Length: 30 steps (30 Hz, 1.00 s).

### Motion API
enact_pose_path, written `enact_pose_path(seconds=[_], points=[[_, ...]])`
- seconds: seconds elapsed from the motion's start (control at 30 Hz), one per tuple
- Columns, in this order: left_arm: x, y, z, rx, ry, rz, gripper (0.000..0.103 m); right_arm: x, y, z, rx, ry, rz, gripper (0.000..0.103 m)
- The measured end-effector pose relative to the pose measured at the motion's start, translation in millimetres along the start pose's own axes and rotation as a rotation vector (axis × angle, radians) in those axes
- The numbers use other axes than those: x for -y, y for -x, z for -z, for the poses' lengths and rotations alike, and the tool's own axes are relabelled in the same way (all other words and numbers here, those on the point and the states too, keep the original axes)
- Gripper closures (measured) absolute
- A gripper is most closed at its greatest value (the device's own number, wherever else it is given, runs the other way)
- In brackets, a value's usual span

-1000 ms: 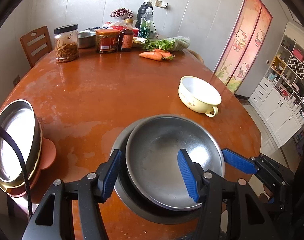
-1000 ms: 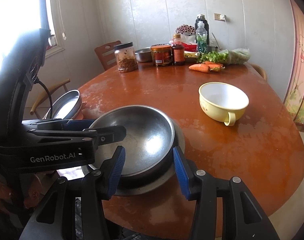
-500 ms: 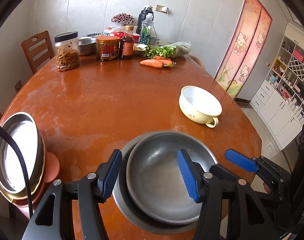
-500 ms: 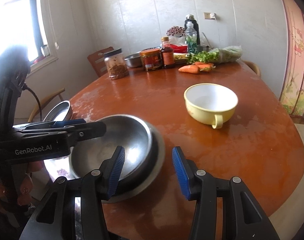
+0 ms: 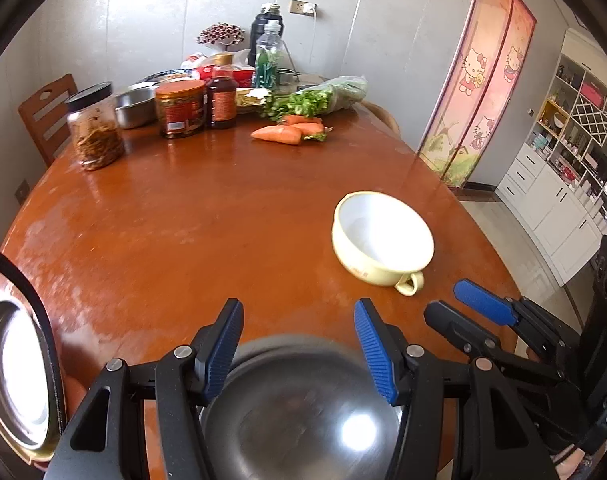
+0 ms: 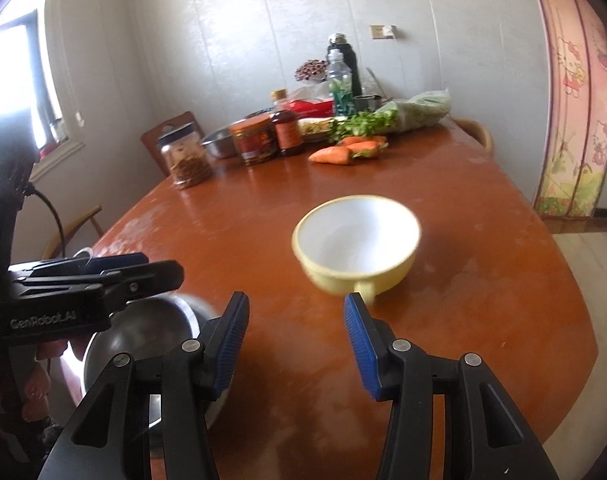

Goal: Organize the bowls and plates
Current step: 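Grasp the rim of the yellow-rimmed white handled bowl with both tools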

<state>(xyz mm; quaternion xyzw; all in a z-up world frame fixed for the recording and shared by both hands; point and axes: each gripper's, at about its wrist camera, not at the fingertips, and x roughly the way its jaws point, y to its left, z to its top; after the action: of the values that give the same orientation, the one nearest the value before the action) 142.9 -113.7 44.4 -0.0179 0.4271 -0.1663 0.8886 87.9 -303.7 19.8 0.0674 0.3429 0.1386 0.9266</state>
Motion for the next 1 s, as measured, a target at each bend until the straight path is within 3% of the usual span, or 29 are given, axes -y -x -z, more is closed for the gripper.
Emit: enact_pose_path(seconds=[0.37, 0.67, 1.0], points=[[26, -41, -42, -0.082, -0.024, -0.025, 0.045, 61, -32, -35, -0.043, -0.050, 0.113, 0.052], [28, -78, -55, -0.160, -0.001, -0.050, 0.045, 90, -68, -49, -0.102, -0.083, 0.104, 0.053], [28, -115, -60, -0.252, 0.031, -0.034, 0.045, 88, -89, -46, -0.144, -0.060, 0.062, 0.057]])
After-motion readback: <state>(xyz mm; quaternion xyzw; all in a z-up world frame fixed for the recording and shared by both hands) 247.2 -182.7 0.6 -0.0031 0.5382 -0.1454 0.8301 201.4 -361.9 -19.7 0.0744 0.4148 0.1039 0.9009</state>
